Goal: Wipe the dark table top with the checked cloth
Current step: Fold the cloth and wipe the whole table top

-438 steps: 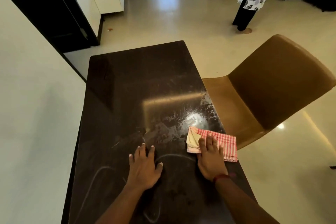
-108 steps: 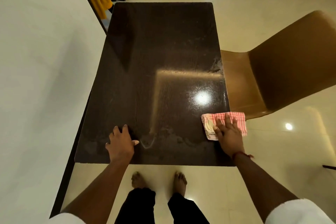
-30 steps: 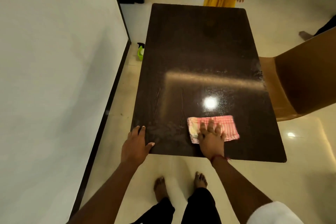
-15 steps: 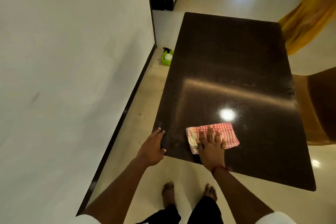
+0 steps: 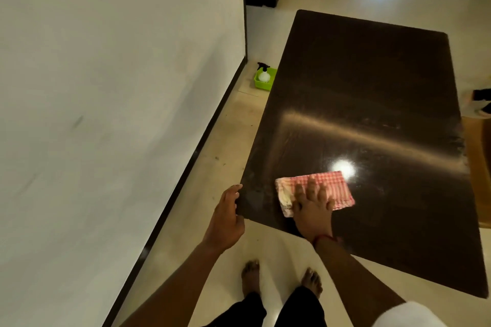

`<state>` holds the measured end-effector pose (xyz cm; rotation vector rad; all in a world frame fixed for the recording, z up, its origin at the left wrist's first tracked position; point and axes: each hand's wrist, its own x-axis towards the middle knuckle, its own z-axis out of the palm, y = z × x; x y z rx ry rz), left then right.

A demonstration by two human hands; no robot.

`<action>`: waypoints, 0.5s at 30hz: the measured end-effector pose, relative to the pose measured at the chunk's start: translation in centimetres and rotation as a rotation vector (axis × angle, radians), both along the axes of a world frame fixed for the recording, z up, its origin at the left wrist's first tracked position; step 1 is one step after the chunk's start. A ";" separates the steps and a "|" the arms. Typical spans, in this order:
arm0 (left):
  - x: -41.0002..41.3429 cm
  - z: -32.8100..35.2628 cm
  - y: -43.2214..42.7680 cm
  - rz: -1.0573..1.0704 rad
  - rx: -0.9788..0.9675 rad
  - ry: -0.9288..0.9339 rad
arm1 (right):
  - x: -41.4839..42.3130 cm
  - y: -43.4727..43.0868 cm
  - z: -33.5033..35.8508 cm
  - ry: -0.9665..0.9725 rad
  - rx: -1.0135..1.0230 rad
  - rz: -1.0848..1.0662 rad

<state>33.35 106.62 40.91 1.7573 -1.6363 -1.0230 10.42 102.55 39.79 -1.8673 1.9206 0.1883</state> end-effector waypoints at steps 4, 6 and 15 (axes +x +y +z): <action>0.3 0.2 -0.2 0.091 -0.001 -0.010 | 2.1 0.9 -0.2 -0.025 -0.010 0.408; 0.6 0.4 -0.4 0.102 0.004 -0.011 | 0.9 -0.5 0.0 -0.022 -0.009 0.540; 1.3 1.1 -0.9 0.127 0.025 -0.010 | 8.4 -1.8 0.5 -0.063 -0.012 0.316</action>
